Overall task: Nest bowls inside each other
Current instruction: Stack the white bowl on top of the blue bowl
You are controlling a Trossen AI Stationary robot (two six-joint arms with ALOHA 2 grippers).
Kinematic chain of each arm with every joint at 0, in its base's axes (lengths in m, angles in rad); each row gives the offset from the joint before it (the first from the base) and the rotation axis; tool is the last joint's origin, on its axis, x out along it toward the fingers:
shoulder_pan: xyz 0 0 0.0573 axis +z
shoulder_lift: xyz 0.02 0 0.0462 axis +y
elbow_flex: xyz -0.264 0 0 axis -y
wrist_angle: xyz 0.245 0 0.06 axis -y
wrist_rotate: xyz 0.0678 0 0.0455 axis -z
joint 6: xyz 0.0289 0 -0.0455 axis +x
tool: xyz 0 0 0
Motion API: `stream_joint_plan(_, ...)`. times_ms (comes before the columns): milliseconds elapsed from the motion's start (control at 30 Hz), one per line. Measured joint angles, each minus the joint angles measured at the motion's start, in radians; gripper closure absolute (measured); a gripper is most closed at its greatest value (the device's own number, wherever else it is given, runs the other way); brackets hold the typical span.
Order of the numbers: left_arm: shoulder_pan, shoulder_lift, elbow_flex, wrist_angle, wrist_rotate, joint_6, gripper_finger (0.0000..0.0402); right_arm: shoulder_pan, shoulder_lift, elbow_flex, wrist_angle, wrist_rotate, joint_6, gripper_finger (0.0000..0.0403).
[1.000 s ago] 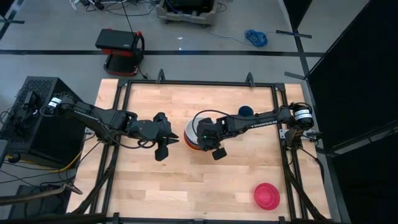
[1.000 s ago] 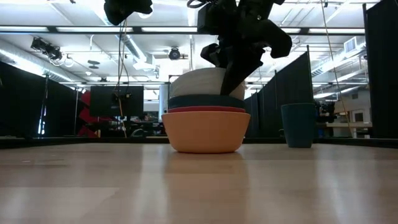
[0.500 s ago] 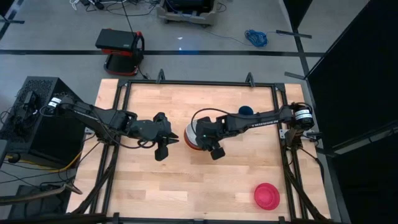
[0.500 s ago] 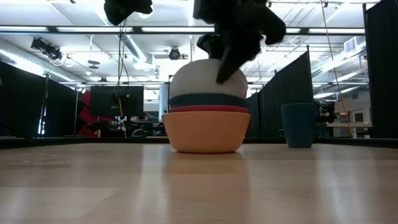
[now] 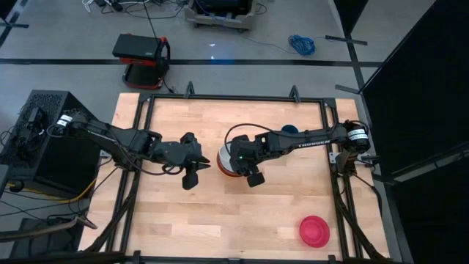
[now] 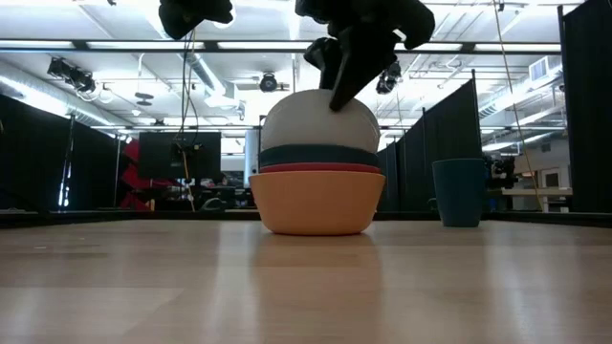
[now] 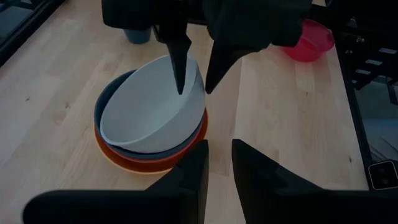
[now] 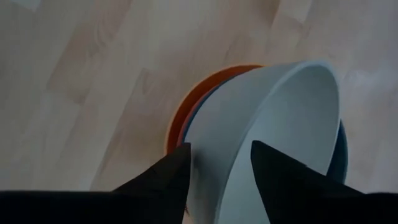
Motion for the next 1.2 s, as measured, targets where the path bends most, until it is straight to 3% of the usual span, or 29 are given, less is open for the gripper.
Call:
stream_joint_plan(333, 0.000, 0.000, 0.000, -0.001, 0.000, 0.001, 0.0344, 0.000, 0.000, 0.000, -0.032, -0.003, 0.015, 0.0292)
stream_joint_plan(800, 0.000, 0.000, 0.000, 0.001, 0.000, 0.003, 0.0344, 0.000, 0.000, 0.000, -0.059, -0.003, 0.015, 0.0385)
stream_joint_plan(1200, 0.000, 0.000, 0.000, 0.001, 0.000, 0.003, 0.0344, 0.004, 0.000, 0.000, -0.085, -0.002, 0.034, 0.0399)
